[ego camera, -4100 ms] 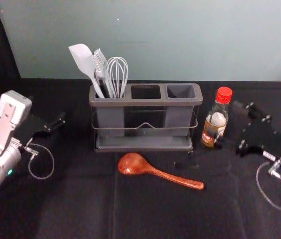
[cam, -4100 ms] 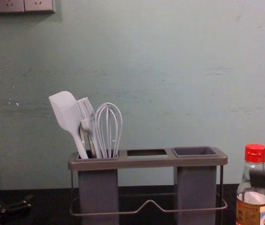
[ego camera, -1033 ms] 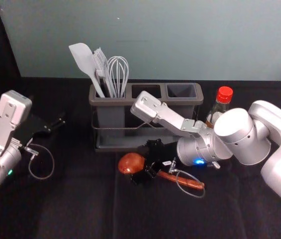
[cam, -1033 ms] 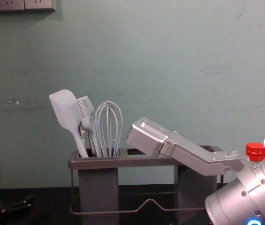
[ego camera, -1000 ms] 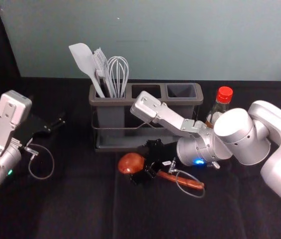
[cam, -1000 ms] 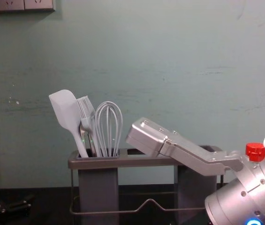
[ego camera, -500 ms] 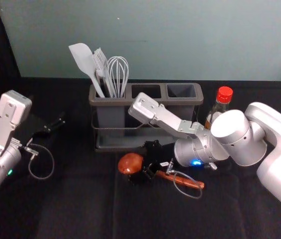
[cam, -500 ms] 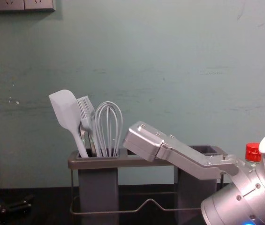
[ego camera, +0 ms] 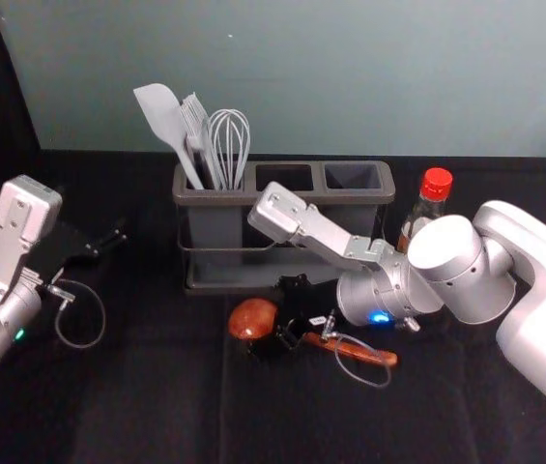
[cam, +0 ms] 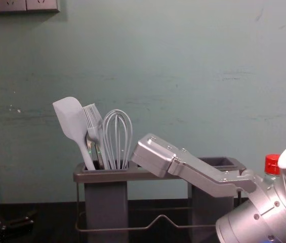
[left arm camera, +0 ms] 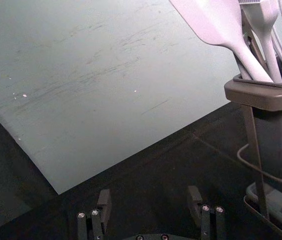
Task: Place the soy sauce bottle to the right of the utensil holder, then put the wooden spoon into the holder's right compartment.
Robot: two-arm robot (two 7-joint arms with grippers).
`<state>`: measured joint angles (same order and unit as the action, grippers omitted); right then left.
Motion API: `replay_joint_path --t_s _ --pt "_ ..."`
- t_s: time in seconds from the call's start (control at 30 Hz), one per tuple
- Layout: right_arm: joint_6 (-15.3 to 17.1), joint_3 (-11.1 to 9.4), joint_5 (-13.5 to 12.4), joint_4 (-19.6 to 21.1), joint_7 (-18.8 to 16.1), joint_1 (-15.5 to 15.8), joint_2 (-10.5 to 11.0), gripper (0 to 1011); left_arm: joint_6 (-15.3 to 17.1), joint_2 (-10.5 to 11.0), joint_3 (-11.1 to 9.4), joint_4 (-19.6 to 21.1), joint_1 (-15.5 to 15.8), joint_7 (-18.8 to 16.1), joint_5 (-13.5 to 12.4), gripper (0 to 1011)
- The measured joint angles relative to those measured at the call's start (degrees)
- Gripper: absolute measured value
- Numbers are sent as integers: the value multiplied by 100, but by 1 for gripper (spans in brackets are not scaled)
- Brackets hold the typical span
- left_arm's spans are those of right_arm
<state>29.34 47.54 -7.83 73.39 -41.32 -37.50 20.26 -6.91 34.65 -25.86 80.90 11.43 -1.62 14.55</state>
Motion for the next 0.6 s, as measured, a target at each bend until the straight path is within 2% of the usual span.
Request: replay_joint_path --t_s 0.6 --pt "-97 -2 46 -68 -13 11 -25 995 0 0 0 0 0 0 0 1005"
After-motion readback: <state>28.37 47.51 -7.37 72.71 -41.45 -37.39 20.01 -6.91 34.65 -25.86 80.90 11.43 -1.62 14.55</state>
